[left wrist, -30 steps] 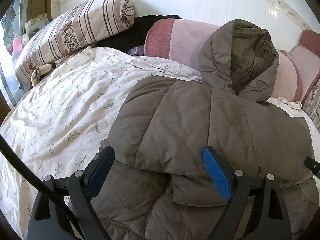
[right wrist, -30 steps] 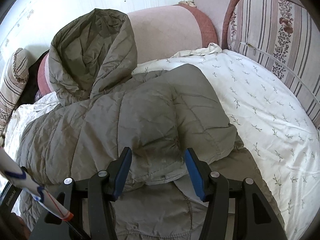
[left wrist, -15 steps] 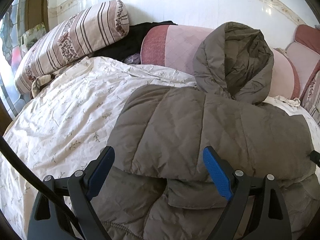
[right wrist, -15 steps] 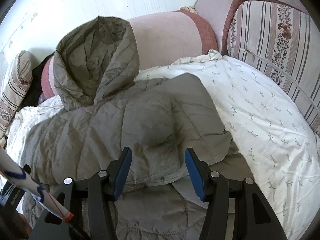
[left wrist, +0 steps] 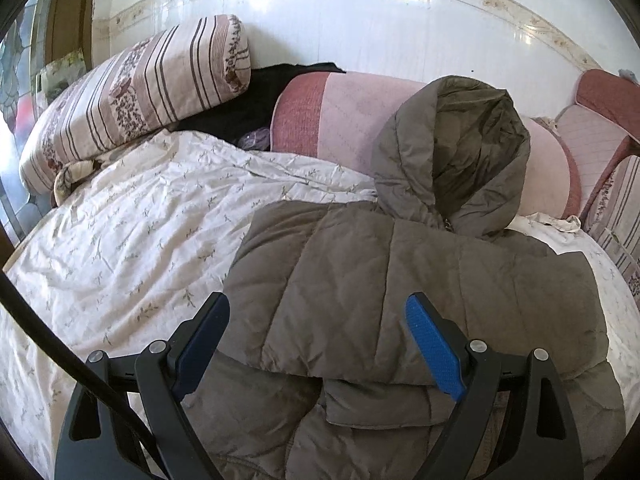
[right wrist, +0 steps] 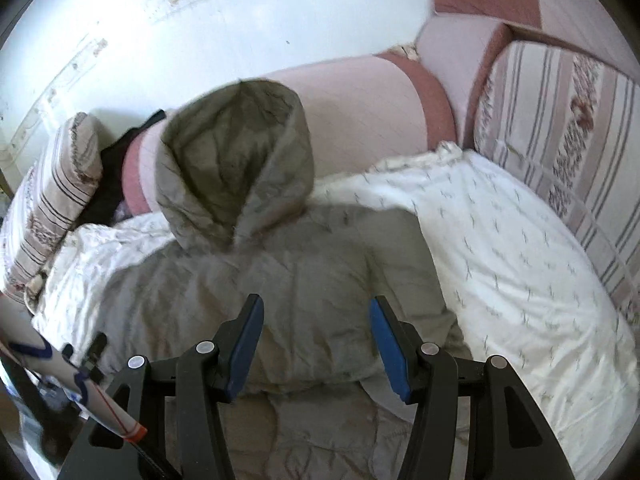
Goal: Fold large clothes
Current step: 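Reach the right gripper to the jacket hood and close on it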
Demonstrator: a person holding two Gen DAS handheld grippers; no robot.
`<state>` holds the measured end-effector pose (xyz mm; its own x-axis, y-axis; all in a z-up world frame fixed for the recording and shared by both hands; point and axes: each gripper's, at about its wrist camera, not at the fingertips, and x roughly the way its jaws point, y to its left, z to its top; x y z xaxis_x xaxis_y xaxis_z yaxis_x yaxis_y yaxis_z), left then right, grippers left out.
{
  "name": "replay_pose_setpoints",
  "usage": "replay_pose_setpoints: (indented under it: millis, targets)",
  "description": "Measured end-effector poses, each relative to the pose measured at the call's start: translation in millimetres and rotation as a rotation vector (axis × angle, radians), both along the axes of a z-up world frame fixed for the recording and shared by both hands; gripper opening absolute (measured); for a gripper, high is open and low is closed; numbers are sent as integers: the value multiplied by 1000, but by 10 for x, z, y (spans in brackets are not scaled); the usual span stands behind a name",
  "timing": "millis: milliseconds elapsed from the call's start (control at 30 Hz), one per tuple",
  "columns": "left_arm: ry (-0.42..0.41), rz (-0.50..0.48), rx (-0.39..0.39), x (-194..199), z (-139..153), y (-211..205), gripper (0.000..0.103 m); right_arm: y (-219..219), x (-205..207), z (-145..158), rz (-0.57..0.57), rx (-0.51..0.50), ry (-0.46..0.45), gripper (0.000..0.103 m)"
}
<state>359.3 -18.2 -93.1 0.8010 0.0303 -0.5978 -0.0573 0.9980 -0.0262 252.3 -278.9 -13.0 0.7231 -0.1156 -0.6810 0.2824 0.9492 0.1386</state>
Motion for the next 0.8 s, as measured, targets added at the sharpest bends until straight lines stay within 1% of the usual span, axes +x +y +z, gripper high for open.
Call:
replay_pose_setpoints:
  millis: [100,133,267,333,400,467,533,667,733,800]
  targets:
    - [-13,-1,2,-21,40,10,89,-6,80,290,11,18,-15,60]
    - [-13,-2,-3,-23,46,12,89,-4,130,416,16,17,-21,60]
    - [-5,-6,-19,-11,47,26,89,2,307,760,34,35,-44,60]
    - [-3,-6,-15,-2,40,22,89,18,413,914,31,13,-60,60]
    - [1,-7,-13,13,25,23,89,56,596,1052,38,-31,-70,60]
    - [4,-3,-7,33,10,30,89,56,770,1109,29,-65,-72,60]
    - [6,6,0,52,-1,47,89,25,959,1148,27,-74,-66,60]
    - [20,16,-9,95,-38,77,89,-84,1383,1153,42,9,-49,60]
    - [31,9,-11,112,-62,65,89,-127,1572,1139,41,8,-38,60]
    - [32,5,8,117,-79,34,89,-184,1778,1113,36,-6,-34,60]
